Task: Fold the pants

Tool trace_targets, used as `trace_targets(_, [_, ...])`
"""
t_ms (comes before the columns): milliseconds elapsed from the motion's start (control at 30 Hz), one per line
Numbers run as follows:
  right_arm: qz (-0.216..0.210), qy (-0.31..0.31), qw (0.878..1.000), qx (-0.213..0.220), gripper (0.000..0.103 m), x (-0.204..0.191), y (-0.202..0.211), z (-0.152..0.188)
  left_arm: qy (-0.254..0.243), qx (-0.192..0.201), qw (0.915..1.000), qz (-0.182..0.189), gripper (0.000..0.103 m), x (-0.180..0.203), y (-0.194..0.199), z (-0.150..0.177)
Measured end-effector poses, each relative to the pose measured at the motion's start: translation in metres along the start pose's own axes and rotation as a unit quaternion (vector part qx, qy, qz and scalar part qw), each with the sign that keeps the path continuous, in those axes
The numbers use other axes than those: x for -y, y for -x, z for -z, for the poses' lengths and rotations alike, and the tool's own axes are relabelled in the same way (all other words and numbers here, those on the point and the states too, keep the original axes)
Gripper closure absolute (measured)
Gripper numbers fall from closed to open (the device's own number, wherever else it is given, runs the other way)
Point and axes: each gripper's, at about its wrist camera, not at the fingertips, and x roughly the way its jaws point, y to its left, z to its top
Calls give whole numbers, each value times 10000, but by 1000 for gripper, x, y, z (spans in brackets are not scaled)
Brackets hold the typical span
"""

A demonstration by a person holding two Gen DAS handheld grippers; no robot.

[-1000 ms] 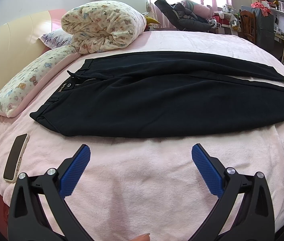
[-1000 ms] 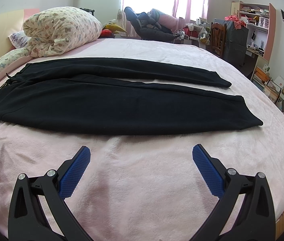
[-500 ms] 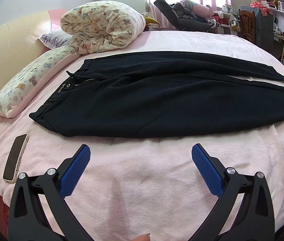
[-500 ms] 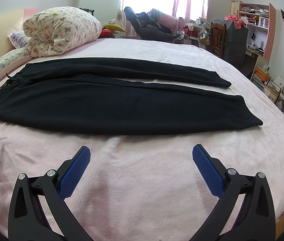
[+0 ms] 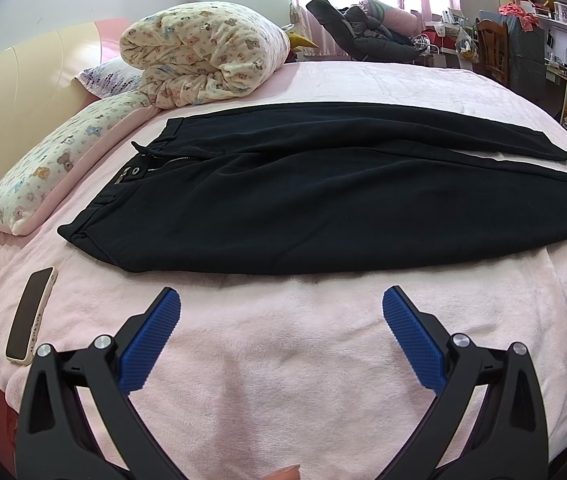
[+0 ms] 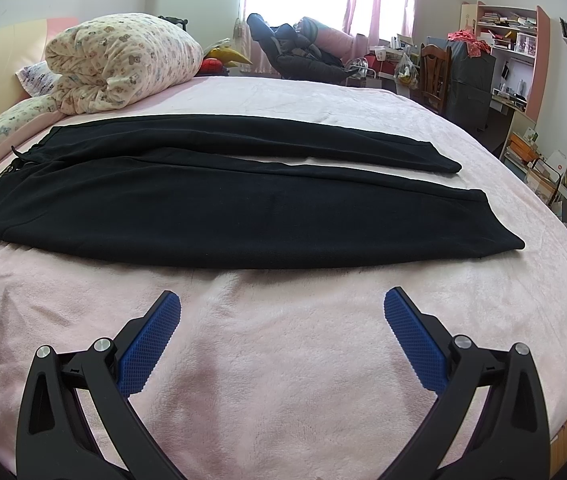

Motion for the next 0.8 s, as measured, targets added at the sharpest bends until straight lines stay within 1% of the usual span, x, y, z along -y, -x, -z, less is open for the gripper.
trace_targets(733, [-48, -30, 10000, -3, 1, 1, 0, 0, 8, -8, 10000, 4, 2, 0, 0, 0])
trace_targets(800, [-64, -52, 10000, -16, 1, 6, 0, 2, 15, -8, 10000, 13, 2, 0, 0, 0])
